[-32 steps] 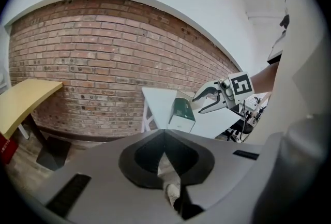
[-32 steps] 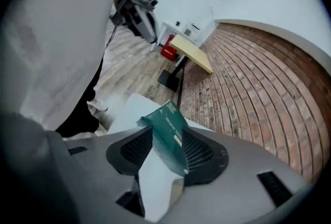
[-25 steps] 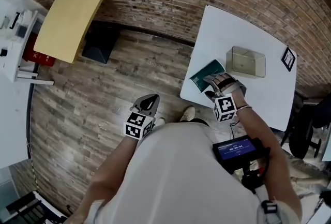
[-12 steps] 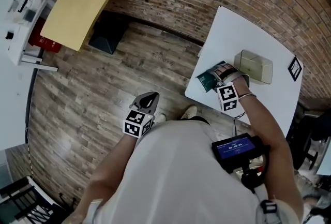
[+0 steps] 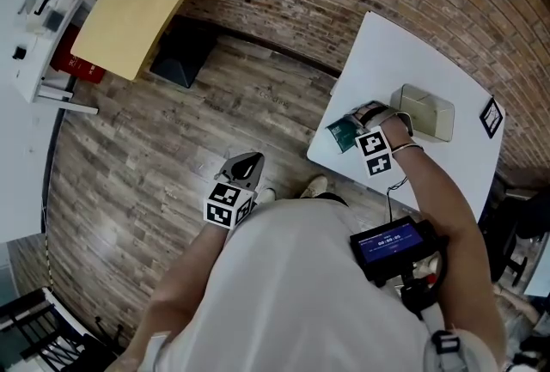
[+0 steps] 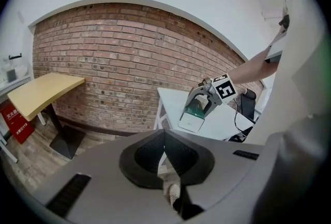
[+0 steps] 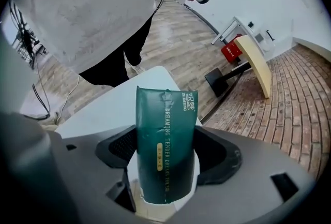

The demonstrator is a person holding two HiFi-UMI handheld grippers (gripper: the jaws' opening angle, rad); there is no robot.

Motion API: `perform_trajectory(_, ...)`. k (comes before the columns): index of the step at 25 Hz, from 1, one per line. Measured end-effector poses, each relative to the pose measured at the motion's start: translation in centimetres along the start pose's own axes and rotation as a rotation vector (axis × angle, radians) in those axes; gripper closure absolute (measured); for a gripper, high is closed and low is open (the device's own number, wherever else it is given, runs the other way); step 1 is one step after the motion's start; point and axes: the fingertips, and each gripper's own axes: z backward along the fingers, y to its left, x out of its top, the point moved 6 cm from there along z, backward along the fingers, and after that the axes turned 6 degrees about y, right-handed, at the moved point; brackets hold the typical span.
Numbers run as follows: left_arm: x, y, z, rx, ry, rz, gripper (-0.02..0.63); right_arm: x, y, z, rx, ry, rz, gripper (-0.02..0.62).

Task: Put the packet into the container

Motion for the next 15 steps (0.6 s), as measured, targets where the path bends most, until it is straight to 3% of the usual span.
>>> perform_trajectory(15, 1.4, 0.4, -2.3, -0.072, 0.018, -0.042, 0.597, 0.5, -3.8, 4.4, -0.159, -0.014, -0.167, 0.262)
